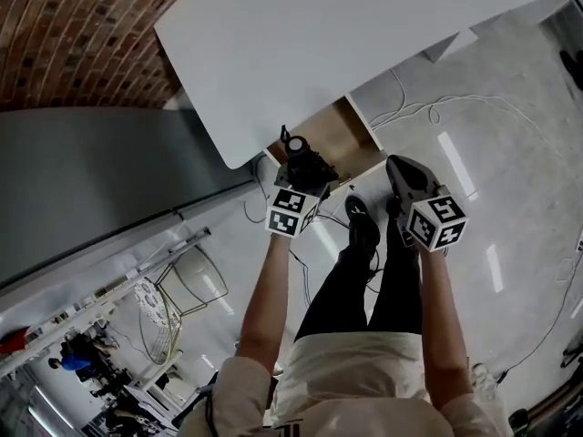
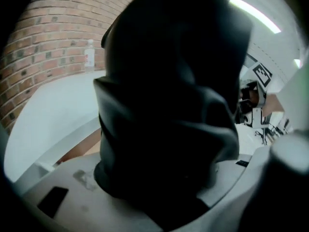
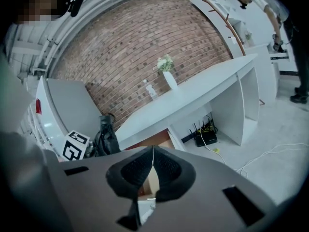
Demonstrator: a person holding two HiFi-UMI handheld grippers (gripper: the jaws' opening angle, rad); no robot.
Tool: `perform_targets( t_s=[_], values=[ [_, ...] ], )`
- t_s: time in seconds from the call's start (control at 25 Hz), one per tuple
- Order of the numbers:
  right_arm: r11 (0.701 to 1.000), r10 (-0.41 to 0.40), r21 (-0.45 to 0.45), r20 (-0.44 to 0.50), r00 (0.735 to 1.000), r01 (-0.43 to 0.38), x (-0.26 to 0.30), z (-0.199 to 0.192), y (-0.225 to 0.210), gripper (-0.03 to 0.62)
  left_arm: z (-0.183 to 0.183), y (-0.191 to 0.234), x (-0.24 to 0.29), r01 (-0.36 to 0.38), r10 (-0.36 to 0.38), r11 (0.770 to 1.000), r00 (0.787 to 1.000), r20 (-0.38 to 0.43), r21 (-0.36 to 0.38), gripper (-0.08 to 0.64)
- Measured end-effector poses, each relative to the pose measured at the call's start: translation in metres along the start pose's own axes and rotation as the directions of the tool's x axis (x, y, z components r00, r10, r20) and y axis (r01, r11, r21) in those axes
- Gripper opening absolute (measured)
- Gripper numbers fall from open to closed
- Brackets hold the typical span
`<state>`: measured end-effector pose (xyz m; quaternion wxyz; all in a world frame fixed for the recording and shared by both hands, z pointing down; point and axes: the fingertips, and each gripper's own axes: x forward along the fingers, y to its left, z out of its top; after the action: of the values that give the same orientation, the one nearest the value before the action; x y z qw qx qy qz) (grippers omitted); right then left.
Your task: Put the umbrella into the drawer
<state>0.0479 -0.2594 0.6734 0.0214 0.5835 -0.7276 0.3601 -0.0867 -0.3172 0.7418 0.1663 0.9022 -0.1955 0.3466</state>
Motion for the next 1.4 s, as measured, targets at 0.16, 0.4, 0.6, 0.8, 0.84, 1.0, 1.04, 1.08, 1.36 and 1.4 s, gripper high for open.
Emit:
perform_targets(
  t_s=[0.16,0.4,0.6,0.8,0.84,1.0,1.04,1.08,1.36,1.4],
  values=[
    [0.992,-0.020,-0.125,-0.064,0.998,0.012,-0.010,-0.026,-0.021,0.067,-0.021,0.005,0.045,0.094,-0.073,0.977,0.991,-0.116,0.189,0.245],
    [0.993,-0.056,-0.108,-0.080,0.995,0.047,-0.019,-0.045,-0.056,0.067,-0.086,0.027,0.102,0.035,-0.002,0.993,0.962,-0.272,0.117,0.245],
    [0.999,-0.010,-0.040,-0.071,0.997,0.007,0.003,-0.058,-0.056,0.067,-0.118,0.043,0.135,-0.025,0.064,0.993,0.940,-0.336,0.116,0.245],
    [0.983,-0.006,-0.181,-0.147,0.989,-0.021,0.017,-0.062,-0.040,0.067,-0.128,0.060,0.157,-0.074,0.108,0.992,0.923,-0.368,0.106,0.245],
    [0.981,0.004,-0.189,-0.154,0.988,-0.033,0.018,-0.060,-0.035,0.067,-0.130,0.063,0.160,-0.081,0.116,0.991,0.921,-0.373,0.107,0.245],
    [0.974,0.022,-0.218,-0.188,0.982,-0.063,0.016,-0.060,-0.029,0.067,-0.133,0.066,0.174,-0.076,0.113,0.991,0.921,-0.373,0.111,0.245],
    [0.972,0.020,-0.226,-0.199,0.980,-0.066,0.016,-0.062,-0.027,0.067,-0.134,0.066,0.176,-0.073,0.110,0.991,0.922,-0.372,0.113,0.245],
    [0.971,0.017,-0.230,-0.208,0.978,-0.066,0.016,-0.064,-0.026,0.067,-0.137,0.066,0.177,-0.070,0.109,0.991,0.921,-0.374,0.117,0.245],
    [0.972,0.015,-0.223,-0.245,0.969,-0.071,0.016,-0.079,-0.013,0.067,-0.149,0.070,0.183,-0.074,0.123,0.987,0.914,-0.387,0.141,0.249],
    [0.973,0.013,-0.220,-0.247,0.969,-0.070,0.015,-0.081,-0.013,0.067,-0.149,0.069,0.183,-0.072,0.122,0.987,0.914,-0.386,0.141,0.249]
  ],
)
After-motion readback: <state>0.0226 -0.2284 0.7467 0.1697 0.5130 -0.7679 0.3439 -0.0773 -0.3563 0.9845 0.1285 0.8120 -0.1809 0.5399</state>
